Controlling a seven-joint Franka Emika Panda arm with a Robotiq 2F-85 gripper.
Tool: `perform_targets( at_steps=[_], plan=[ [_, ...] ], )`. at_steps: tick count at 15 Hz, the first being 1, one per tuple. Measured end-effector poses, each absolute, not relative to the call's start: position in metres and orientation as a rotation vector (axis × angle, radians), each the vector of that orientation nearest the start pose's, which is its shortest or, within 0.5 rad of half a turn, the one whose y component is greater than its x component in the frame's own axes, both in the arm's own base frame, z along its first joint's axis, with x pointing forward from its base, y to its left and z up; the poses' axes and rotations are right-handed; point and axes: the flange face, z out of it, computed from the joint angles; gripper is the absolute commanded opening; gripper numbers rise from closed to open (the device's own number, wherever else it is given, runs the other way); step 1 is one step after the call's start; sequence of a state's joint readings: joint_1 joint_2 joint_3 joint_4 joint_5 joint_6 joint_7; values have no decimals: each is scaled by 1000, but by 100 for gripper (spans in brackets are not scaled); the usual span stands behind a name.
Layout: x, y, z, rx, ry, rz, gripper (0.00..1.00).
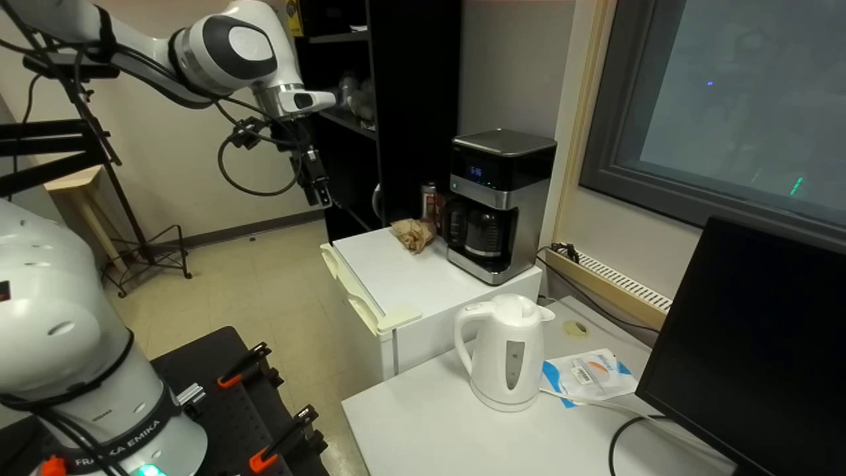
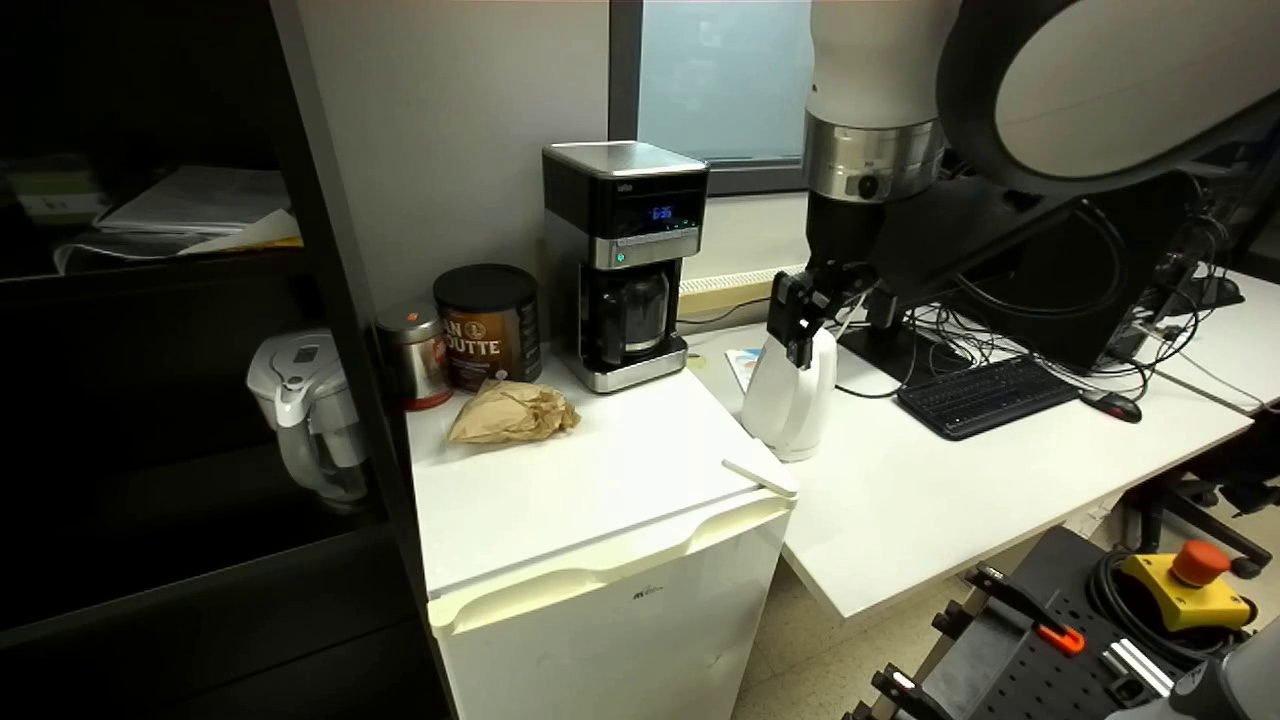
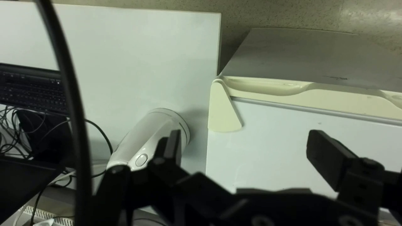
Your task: Press a button on the coffee maker
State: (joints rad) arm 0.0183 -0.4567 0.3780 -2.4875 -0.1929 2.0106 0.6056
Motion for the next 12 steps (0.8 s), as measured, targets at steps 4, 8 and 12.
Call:
perform_targets(
  at_steps=[4,8,12],
  plan=[
    [390,140,425,-3501,143,-282,100],
    [410,129,408,-3547,-13,-374,70],
    [435,108,393,-3593,-183,-498,40]
  ],
)
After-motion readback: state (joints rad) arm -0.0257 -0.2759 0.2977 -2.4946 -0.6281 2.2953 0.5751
